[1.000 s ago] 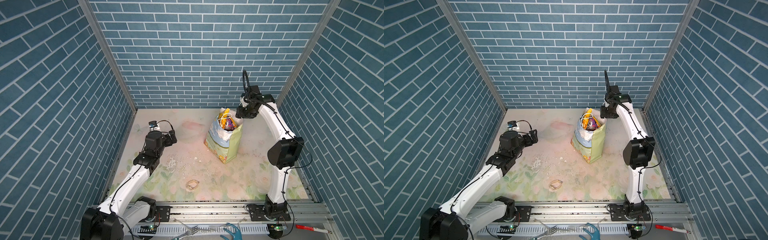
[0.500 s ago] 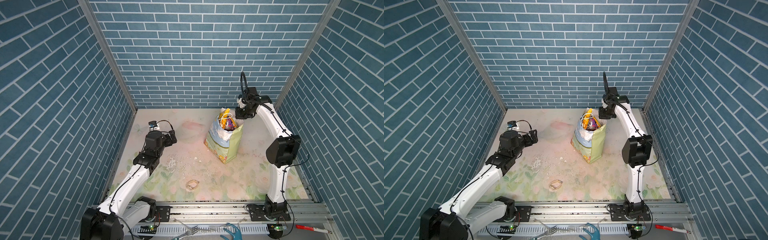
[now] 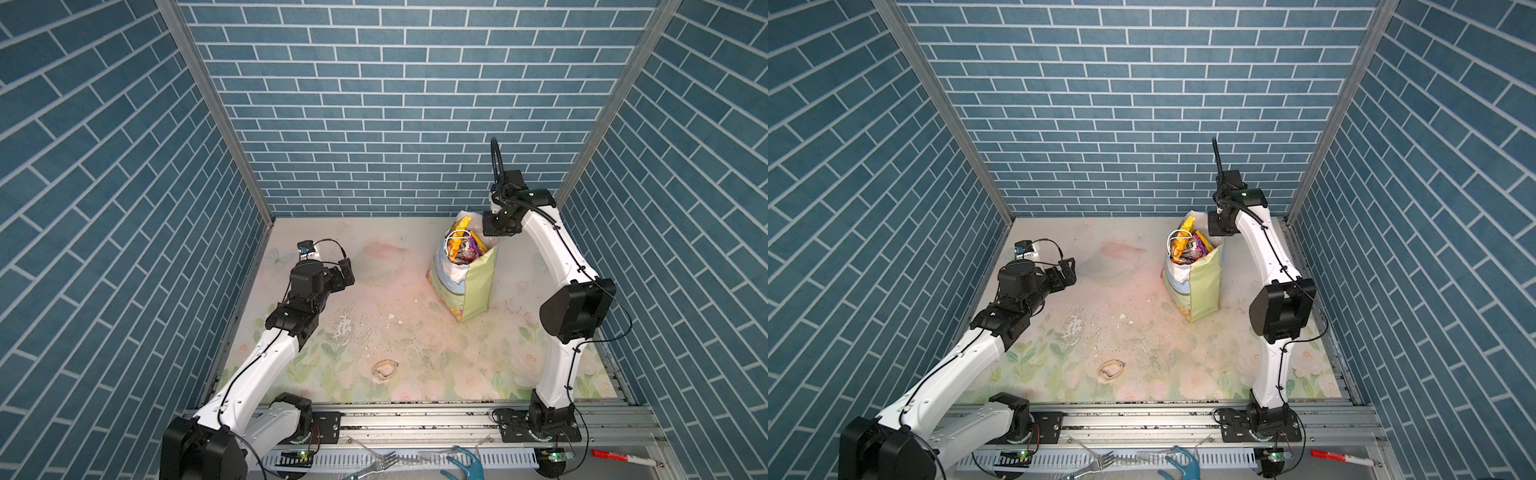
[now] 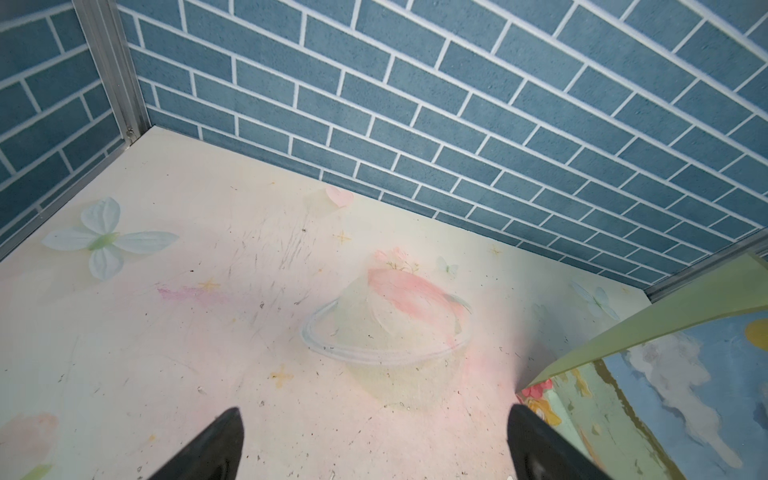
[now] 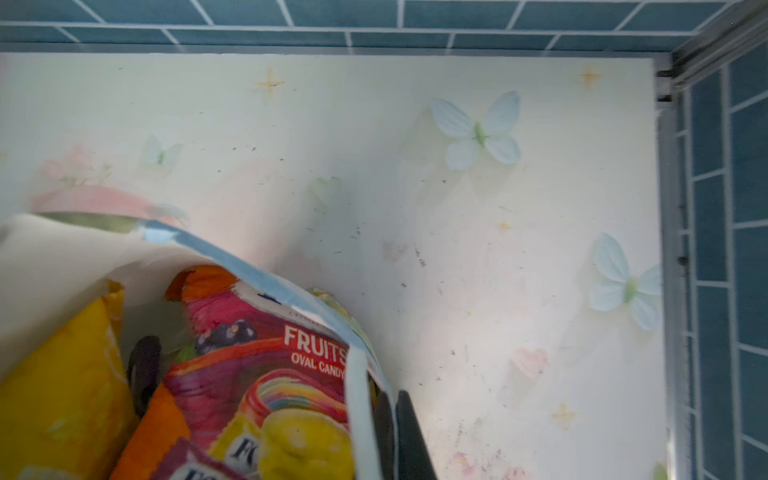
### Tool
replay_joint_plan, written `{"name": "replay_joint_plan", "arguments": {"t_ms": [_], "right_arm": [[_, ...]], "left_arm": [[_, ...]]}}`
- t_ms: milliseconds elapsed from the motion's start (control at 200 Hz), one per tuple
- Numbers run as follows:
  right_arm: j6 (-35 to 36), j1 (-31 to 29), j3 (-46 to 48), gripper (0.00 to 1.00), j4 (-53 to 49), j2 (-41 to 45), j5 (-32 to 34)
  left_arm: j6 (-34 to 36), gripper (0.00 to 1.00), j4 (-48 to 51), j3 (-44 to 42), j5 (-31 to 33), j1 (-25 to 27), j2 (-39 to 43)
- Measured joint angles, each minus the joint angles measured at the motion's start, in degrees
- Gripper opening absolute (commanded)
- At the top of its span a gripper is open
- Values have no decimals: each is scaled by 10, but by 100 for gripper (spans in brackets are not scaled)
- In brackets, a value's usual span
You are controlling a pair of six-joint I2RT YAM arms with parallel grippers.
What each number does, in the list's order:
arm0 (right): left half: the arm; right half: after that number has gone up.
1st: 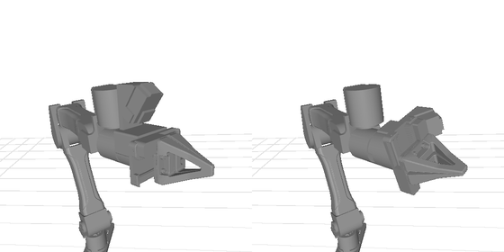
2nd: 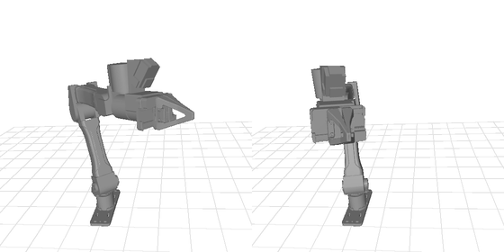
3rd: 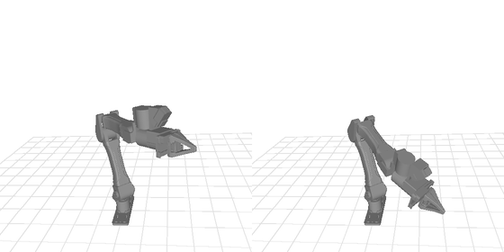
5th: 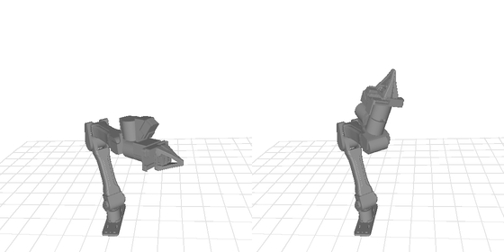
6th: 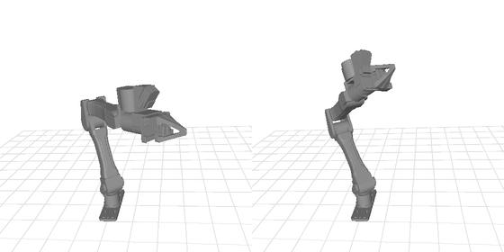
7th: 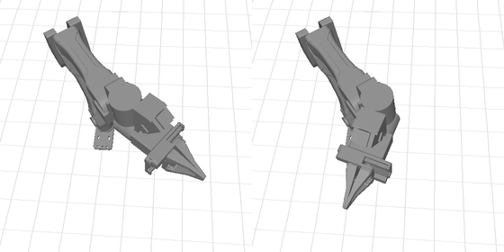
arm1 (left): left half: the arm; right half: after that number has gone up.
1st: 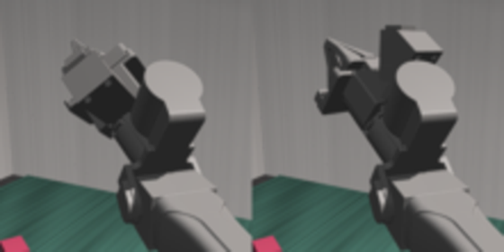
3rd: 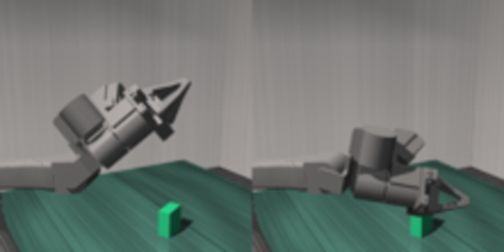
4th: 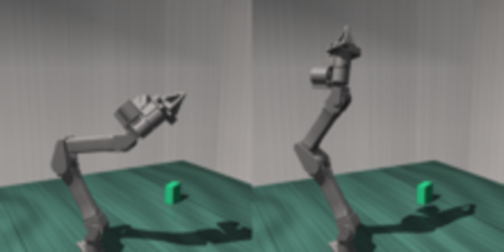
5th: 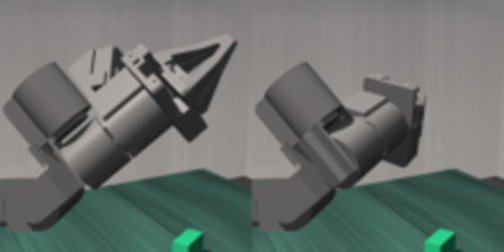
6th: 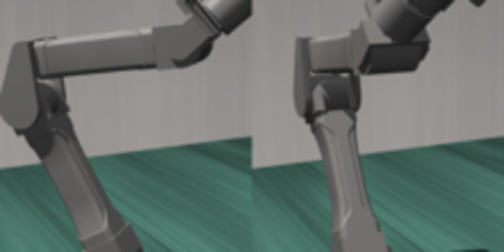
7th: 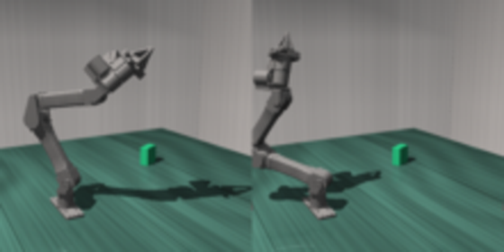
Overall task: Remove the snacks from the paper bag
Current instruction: 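Tip the paper bag onto its side with the right gripper, then reach the left gripper into the bag mouth toward the yellow chip bag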
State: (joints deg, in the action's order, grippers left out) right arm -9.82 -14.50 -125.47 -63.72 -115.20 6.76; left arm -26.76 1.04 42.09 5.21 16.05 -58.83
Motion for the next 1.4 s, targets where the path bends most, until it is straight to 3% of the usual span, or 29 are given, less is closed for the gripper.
{"name": "replay_joint_plan", "arguments": {"t_ms": [275,525,815,1110,1400], "right_arm": [[48,2,-131,0,-68,-2,141],[78,-31,-63,0,-58,-7,240],[65,-78,103,0,13,28,190],[42,-60,148,0,33,86,132],[21,-61,151,0,29,118,79]], "left_arm": [[-9,100,0,3,-7,3,0],[-16,99,0,6,-19,21,0],[-20,100,-4,24,-23,71,-10],[-17,100,-24,37,-35,119,-79],[-17,100,-32,102,-96,150,-157]]}}
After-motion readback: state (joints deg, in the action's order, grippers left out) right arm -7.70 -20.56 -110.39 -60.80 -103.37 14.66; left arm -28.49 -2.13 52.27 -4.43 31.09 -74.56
